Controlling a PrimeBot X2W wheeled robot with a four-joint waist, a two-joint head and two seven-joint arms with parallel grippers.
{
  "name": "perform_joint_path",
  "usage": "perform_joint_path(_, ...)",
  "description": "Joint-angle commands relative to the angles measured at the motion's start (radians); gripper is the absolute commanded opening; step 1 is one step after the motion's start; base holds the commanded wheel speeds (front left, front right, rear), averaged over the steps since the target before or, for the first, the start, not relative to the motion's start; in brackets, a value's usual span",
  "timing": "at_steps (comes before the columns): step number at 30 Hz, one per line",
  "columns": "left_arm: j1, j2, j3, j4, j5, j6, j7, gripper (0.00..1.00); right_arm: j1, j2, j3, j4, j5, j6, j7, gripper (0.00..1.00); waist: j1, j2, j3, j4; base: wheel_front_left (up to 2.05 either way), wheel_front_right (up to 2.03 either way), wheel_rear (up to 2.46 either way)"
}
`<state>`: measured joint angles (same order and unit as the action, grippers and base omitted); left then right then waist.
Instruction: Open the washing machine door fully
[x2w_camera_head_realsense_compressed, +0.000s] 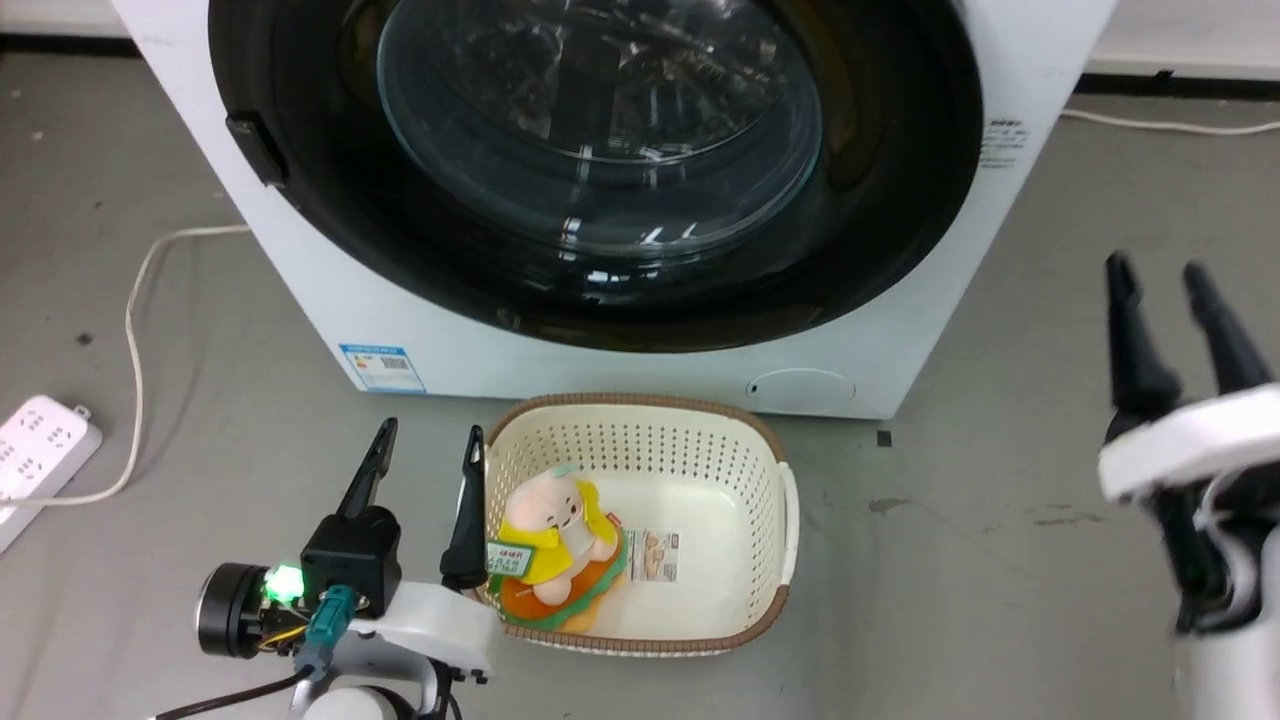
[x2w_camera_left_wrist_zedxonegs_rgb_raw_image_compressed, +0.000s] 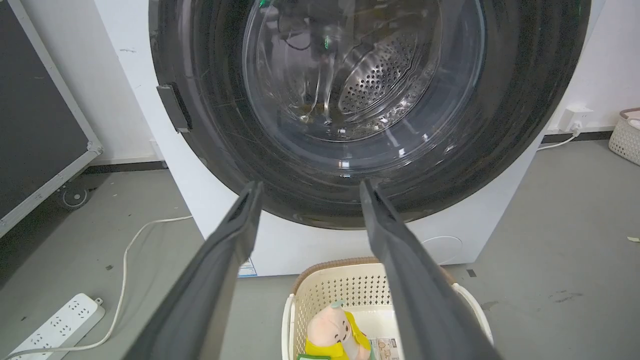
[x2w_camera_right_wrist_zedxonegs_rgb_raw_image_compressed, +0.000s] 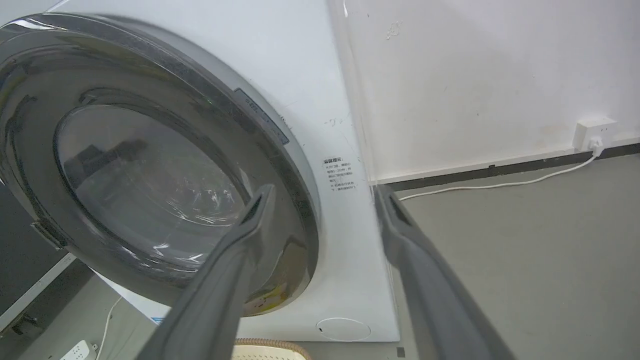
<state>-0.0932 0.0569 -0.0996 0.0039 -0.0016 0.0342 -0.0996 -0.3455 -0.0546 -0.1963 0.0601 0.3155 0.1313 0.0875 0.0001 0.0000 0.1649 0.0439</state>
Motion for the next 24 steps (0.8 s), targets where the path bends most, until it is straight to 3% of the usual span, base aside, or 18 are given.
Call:
perform_joint_path(1, -0.019, 0.007, -0.008, -0.003, 0.002, 0.007, -0.01, 1.0, -0.044, 0.001, -0.02, 0.016, 0.021, 0.0, 0.011, 0.56, -0.0001, 0.0, 0.011, 0.007, 0.0, 0.0, 0.0)
perform_joint_path(2, -0.022, 0.007, -0.011, -0.004, 0.001, 0.008, -0.012, 1.0, -0.065, 0.001, -0.033, 0.028, 0.028, 0.0, 0.018, 0.25, -0.0001, 0.0, 0.016, 0.009, 0.0, 0.0, 0.0)
perform_joint_path(3, -0.024, 0.007, -0.014, -0.004, 0.001, 0.009, -0.014, 1.0, -0.085, 0.002, -0.047, 0.041, 0.035, 0.0, 0.027, 0.0, -0.0001, 0.0, 0.021, 0.012, 0.0, 0.0, 0.0)
perform_joint_path(24, -0.086, 0.013, -0.064, -0.01, -0.007, 0.037, -0.058, 1.0, -0.517, 0.003, -0.315, 0.379, 0.137, 0.0, 0.317, 0.0, -0.0001, 0.0, 0.13, 0.068, 0.0, 0.0, 0.0)
